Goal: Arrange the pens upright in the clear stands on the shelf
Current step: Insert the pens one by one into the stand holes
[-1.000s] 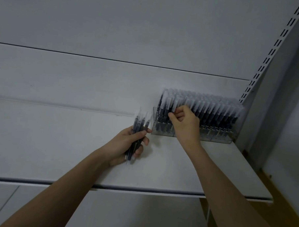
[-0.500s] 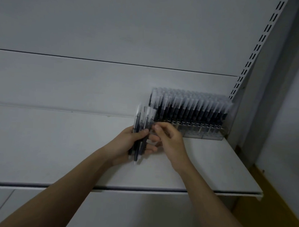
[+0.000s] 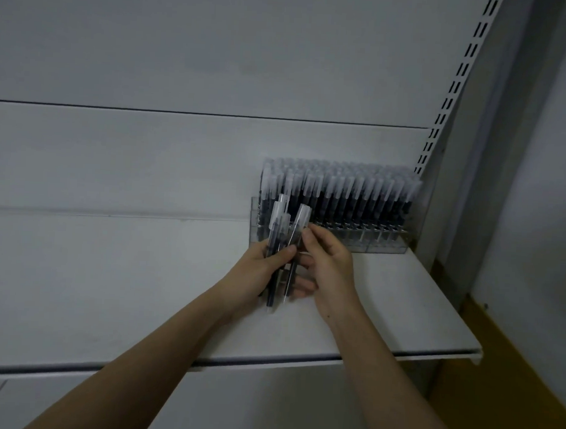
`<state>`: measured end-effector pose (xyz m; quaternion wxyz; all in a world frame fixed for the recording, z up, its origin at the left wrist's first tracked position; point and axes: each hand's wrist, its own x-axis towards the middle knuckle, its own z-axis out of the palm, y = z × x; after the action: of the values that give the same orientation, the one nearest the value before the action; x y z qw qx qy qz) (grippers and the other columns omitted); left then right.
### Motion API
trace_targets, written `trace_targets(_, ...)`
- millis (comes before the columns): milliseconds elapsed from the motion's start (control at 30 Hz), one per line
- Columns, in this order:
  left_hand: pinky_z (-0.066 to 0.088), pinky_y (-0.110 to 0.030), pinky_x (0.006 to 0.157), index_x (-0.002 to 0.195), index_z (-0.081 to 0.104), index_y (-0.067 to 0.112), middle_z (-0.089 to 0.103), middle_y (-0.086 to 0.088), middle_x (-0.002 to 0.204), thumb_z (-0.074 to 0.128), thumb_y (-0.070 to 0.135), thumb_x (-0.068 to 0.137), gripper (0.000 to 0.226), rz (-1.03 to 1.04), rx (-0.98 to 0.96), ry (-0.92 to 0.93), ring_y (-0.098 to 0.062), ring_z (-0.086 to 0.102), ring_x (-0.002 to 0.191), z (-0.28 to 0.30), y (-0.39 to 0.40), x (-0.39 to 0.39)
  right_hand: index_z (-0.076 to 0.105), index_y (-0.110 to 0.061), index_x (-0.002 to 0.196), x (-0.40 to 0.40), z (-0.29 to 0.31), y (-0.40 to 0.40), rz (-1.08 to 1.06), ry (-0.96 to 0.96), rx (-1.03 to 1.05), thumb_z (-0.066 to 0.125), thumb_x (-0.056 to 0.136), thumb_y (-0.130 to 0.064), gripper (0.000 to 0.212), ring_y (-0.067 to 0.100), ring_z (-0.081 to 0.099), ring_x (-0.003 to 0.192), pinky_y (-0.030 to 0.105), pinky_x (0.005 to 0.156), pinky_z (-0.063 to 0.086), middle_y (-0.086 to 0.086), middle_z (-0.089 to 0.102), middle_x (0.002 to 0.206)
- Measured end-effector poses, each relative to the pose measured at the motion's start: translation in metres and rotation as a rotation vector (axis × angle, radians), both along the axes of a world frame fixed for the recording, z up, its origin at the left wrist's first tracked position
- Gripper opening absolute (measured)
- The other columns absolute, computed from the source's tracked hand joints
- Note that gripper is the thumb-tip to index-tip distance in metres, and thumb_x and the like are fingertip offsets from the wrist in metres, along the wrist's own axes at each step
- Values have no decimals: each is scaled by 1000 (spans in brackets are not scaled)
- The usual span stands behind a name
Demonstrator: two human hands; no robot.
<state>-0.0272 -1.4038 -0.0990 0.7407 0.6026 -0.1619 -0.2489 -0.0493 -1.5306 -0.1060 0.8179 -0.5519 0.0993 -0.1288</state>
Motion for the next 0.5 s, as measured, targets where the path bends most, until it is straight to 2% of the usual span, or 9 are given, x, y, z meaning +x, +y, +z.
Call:
trace_targets(200, 61, -48, 76, 126, 57, 8, 73, -19, 108, 45, 20, 104, 27, 77, -11, -59, -41, 71, 76, -8, -8, 2, 64, -7, 114, 7, -9, -5, -90, -48, -10, 63, 96, -20, 21, 26, 73, 82, 38, 63, 58, 15, 72, 107)
trace_targets(267, 61, -49, 78, 122, 58, 9, 74, -17, 106, 47, 20, 104, 24, 104, -28, -63, -39, 71, 74, -8, -8, 2, 63, -2, 114, 9, -12, -8, -145, -77, 15, 63, 96, -18, 24, 27, 71, 85, 42, 73, 58, 22, 69, 108)
trace_targets(333, 61, -50, 77, 122, 56, 7, 75, -14, 105, 47, 20, 103, 24, 113, -24, -58, -40, 70, 75, -9, -8, 1, 64, -1, 112, 11, -13, -10, -175, -94, 32, 62, 97, -16, 22, 28, 70, 88, 43, 79, 58, 21, 69, 104)
trace_targets(433, 61, -41, 60, 122, 57, 8, 75, -13, 106, 48, 21, 103, 24, 100, 24, -104, -39, 70, 70, -8, -8, 1, 64, -2, 114, 10, -14, -10, -184, -95, 31, 58, 99, -14, 20, 23, 69, 86, 36, 70, 58, 9, 71, 97)
trace_targets(500, 51, -30, 43, 118, 57, 7, 74, -14, 103, 51, 19, 103, 20, 125, 89, -188, -34, 65, 58, -10, -7, 3, 64, -2, 116, 9, -13, -9, -186, -116, 34, 59, 99, -13, 21, 23, 67, 86, 29, 60, 54, 10, 70, 99)
